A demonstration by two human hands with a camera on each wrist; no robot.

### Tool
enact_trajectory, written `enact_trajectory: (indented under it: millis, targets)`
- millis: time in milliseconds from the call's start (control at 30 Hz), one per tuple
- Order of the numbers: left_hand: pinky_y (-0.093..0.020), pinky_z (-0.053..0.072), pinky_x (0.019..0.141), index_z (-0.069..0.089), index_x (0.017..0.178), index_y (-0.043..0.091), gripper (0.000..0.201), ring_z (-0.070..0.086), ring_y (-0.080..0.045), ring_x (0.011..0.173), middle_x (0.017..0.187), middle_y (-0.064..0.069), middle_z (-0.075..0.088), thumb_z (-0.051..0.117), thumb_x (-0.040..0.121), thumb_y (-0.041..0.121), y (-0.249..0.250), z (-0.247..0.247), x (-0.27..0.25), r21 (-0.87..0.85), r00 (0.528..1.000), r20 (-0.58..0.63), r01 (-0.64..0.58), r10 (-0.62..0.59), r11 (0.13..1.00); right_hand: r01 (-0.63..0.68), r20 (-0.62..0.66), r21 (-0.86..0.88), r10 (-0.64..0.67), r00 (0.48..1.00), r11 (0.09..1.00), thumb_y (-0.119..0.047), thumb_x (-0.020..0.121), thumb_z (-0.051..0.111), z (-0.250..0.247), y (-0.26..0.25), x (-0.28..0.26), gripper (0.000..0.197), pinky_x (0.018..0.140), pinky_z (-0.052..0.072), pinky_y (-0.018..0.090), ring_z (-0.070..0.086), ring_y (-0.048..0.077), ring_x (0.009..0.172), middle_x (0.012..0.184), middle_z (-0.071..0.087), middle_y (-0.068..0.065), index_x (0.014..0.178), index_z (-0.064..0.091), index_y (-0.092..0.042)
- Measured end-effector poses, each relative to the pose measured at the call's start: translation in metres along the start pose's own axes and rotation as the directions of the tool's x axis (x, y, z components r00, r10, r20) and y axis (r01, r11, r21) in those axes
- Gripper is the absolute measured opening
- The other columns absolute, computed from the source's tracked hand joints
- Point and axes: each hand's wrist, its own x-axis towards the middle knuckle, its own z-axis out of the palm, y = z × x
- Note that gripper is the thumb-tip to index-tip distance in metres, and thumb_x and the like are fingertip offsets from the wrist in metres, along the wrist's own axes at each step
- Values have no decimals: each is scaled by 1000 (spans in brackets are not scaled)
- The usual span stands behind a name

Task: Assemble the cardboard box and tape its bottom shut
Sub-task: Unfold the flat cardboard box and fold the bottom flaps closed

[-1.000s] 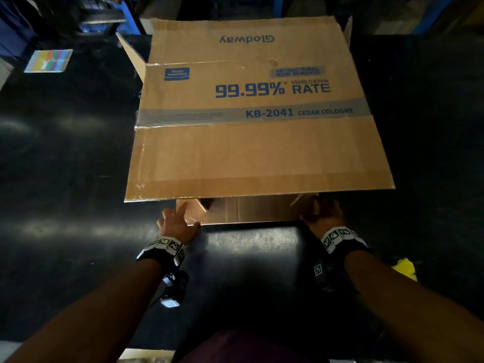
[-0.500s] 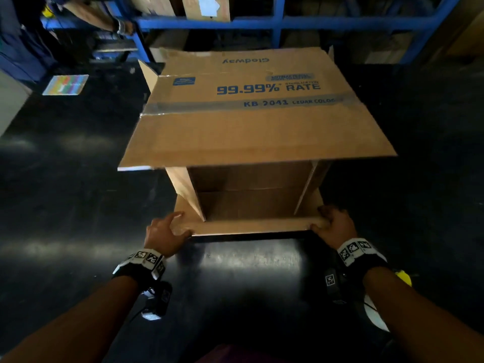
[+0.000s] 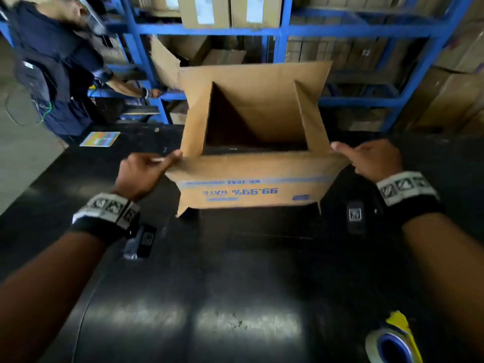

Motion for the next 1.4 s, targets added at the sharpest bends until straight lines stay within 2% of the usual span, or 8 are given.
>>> enact_trajectory:
  millis: [133,333,533,700,800,1067,1200,1400]
  targets:
    - [-48,52,98,79,95,12,107,68,-39,111,104,-23,75,34,63,104,28,-23,44,98,999,-29,33,-30,995,-35,-28,51,36,999,998,-87,53,65,-17,-40,24,89,67,56,36,70,28,62,64,72,14,76,71,0]
    - [-54,56,96,78,101,19,106,71,-43,99,100,-22,75,36,60,107,17,-26,52,104,994,57,83,-89,991,-100,96,-6,100,990,995,-93,37,67,-7,-37,25,98,64,60,43,67,30,52,60,71,13,76,70,-3]
    - [-47,56,96,78,94,29,76,73,-32,90,84,-3,76,44,75,95,-4,-10,13,-7,1000,16,20,-20,1000,-114,16,77,113,993,990,-76,65,71,6,-12,-12,75,55,47,29,69,27,61,66,70,12,70,68,-1]
    - [-40,52,75,69,85,25,63,70,-25,84,81,-1,71,46,86,84,-26,2,-23,-12,998,-50,-46,45,999,-13,-33,120,17,999,993,-67,75,72,12,13,-49,63,57,41,26,67,22,66,65,68,9,69,71,-4]
    - [-41,57,78,70,96,27,53,70,-18,85,95,-1,71,53,88,76,-42,13,-44,-62,996,-77,-46,41,997,15,-69,157,-4,998,987,-59,76,77,22,29,-73,41,58,40,20,62,5,69,74,71,-4,77,74,-18]
    - [-41,60,80,69,94,27,80,72,-14,87,96,1,73,46,65,99,-99,61,-65,-98,992,101,88,-78,991,-79,35,177,74,997,981,-61,73,78,73,85,-92,46,66,44,27,65,12,76,74,71,-4,71,74,-15]
    - [-42,60,77,64,93,31,60,72,-16,87,100,1,69,54,77,88,-117,75,-73,-148,996,51,78,-71,986,-43,-26,209,49,998,977,-53,73,81,82,98,-99,41,62,43,23,66,13,73,72,71,-2,69,70,-14]
    - [-18,48,76,63,116,31,54,63,-10,100,118,0,49,66,80,73,-119,76,-95,-200,997,74,-16,31,980,44,-23,265,-40,999,963,-71,62,77,91,123,-101,52,70,48,28,64,14,82,92,64,-2,79,68,-22]
